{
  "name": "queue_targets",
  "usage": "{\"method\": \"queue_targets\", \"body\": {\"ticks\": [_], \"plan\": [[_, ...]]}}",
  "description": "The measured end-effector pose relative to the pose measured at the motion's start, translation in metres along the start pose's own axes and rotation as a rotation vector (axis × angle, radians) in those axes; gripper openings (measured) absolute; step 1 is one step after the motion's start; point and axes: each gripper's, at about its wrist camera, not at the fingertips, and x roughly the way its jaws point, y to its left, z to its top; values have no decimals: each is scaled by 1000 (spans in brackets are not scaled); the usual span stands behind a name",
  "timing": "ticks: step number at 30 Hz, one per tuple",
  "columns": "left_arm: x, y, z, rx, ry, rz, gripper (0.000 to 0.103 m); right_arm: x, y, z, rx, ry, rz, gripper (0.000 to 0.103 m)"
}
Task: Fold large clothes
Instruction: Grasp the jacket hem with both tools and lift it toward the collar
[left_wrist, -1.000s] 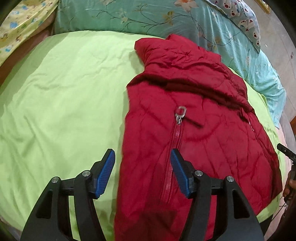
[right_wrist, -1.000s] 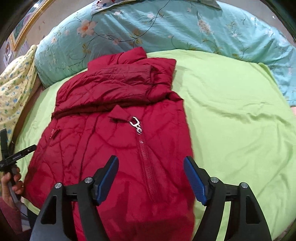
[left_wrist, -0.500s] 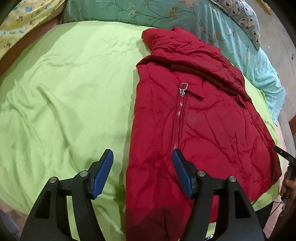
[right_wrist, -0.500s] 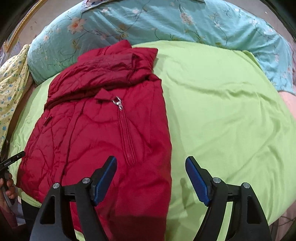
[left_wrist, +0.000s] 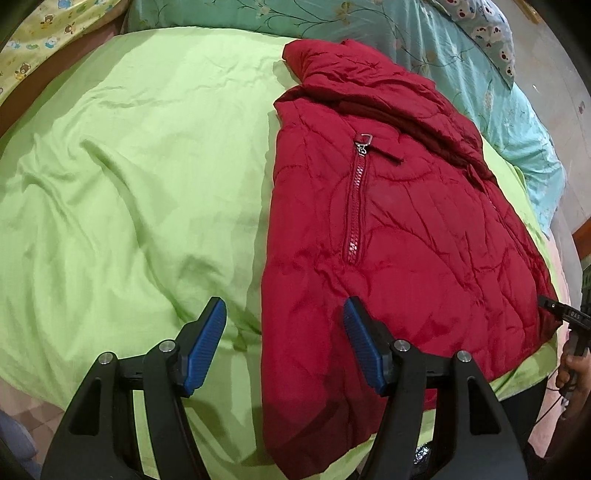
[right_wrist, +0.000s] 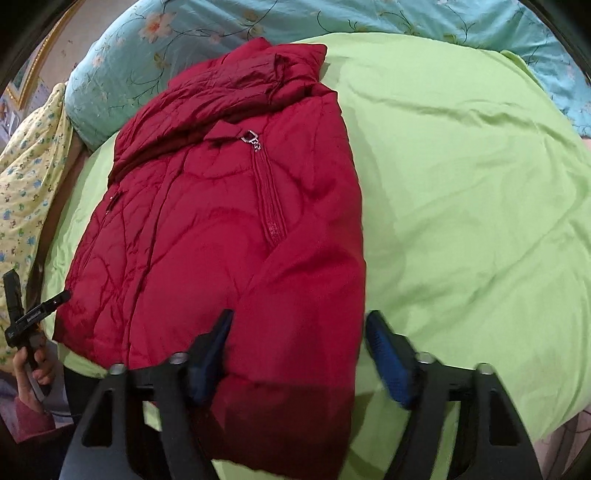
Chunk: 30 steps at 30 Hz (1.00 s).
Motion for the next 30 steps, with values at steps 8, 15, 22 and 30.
{"method": "queue_targets", "body": {"ticks": [8,15,22,30], "plan": [[5,-4,-9,8,32,-25,65,-9,-13,-12,32,-3,66,33],[11,-18,-19,40,61,-62,65,-6,-13,-11,44,-13,81,38],[13,-35,-24,104,63,-74,57,-5,-12,-12,51,-18,87,39],[1,-35,-22,114,28,-124,25,-9,-9,-14,43,-37,113,29]]}}
